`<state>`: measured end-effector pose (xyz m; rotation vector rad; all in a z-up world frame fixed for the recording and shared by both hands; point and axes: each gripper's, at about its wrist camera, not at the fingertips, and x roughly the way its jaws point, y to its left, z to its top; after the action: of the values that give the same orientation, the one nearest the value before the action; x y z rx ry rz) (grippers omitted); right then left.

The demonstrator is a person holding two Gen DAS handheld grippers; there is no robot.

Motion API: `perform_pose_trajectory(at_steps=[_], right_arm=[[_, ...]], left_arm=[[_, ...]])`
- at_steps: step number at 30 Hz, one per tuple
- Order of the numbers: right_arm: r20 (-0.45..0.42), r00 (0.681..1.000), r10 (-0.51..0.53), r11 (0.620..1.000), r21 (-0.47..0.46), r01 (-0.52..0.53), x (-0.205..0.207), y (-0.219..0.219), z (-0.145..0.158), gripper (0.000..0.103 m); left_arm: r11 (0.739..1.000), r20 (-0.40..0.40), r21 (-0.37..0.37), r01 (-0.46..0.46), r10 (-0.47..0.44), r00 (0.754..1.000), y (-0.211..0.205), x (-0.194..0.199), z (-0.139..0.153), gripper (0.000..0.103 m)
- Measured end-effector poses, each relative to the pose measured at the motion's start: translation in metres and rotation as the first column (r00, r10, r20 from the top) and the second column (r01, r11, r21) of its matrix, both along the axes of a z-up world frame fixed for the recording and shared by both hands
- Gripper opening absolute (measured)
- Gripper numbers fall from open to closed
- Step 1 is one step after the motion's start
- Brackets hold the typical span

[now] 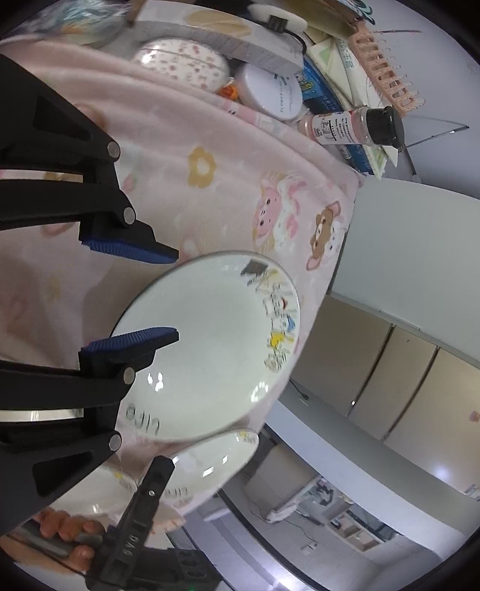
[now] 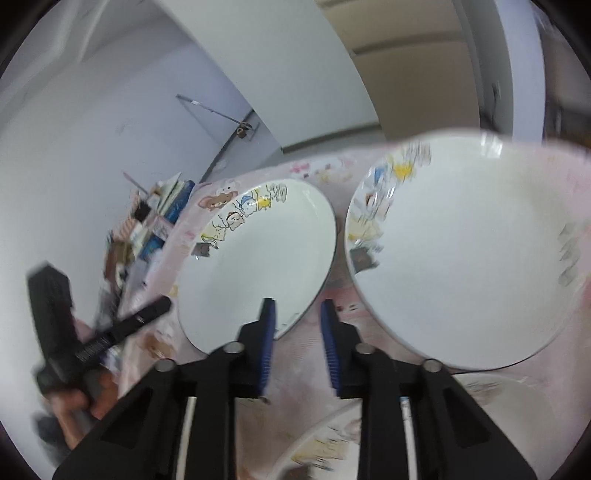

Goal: Organize plates and bowls
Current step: 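Grasp the 'life' plate rim with the left tool while the right tool grasps a cartoon-rim plate, then lift both plates and carry them toward the other cartoon-rim plate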

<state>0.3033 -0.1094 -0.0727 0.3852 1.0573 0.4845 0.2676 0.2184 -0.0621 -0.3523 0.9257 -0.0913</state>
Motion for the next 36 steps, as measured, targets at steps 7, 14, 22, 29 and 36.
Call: perform_pose_trajectory(at_steps=[7, 14, 22, 29, 36], right_arm=[[-0.005, 0.997, -0.077, 0.995, -0.071, 0.077, 0.011, 0.017, -0.016, 0.017], [-0.014, 0.998, -0.062, 0.993, -0.097, 0.061, 0.023, 0.023, -0.027, 0.015], [0.047, 0.999, 0.000, 0.967, -0.253, 0.012, 0.025, 0.045, -0.026, 0.019], [0.111, 0.994, 0.014, 0.949, -0.314, 0.021, 0.017, 0.054, -0.025, 0.021], [0.260, 0.964, 0.051, 0.952, -0.306, 0.032, 0.007, 0.049, 0.011, 0.019]], left_arm=[[0.990, -0.048, -0.142, 0.007, -0.014, 0.999, 0.017, 0.008, -0.024, 0.028], [0.988, -0.077, -0.152, 0.011, -0.023, 0.997, 0.005, 0.018, -0.035, 0.028], [0.970, -0.044, -0.240, -0.044, 0.034, 0.998, 0.014, 0.019, -0.038, 0.028], [0.970, 0.001, -0.237, -0.045, 0.047, 0.999, 0.016, 0.016, -0.041, 0.018], [0.992, 0.099, -0.127, -0.024, 0.037, 0.994, 0.002, 0.005, -0.003, 0.018]])
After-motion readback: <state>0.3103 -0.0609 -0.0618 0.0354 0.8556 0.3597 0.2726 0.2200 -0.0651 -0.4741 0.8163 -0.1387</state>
